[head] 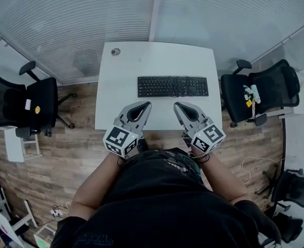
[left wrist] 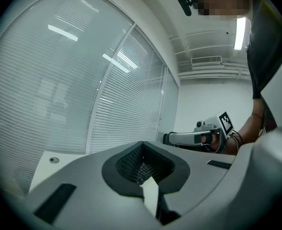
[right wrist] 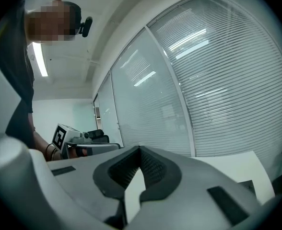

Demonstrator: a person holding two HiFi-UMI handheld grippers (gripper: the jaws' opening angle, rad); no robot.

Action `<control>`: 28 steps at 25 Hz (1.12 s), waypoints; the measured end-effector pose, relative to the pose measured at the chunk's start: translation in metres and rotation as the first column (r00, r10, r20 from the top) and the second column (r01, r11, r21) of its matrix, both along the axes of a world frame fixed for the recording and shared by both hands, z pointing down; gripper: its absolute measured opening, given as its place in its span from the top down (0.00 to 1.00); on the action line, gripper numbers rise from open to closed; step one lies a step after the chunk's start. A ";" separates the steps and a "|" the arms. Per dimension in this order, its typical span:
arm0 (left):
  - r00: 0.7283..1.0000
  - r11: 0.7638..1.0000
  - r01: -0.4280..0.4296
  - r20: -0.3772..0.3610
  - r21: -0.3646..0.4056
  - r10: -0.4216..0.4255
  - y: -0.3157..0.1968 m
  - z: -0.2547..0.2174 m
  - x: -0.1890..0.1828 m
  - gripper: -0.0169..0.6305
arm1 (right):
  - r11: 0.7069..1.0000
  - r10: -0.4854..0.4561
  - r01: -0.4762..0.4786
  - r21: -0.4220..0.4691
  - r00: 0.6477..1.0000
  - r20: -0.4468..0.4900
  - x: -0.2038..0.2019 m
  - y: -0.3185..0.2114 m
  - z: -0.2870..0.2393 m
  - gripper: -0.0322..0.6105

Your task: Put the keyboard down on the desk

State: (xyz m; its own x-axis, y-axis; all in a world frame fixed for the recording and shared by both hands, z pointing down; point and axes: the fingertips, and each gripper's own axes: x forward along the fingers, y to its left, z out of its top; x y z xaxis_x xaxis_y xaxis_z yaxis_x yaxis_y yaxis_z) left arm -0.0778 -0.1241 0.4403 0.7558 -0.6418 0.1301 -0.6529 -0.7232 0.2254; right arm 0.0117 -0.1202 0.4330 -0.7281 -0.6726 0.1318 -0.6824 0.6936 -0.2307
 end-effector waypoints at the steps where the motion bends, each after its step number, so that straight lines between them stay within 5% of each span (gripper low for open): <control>1: 1.000 1.000 0.000 -0.002 0.002 0.000 0.002 -0.002 0.003 0.95 | 1.000 0.001 -0.001 0.000 1.000 0.002 0.004 0.003 -0.002 0.92; 28: 0.998 0.994 -0.059 0.000 -0.089 0.060 0.164 0.025 0.181 0.95 | 0.998 -0.065 0.066 -0.015 0.996 0.060 0.146 0.159 -0.001 0.91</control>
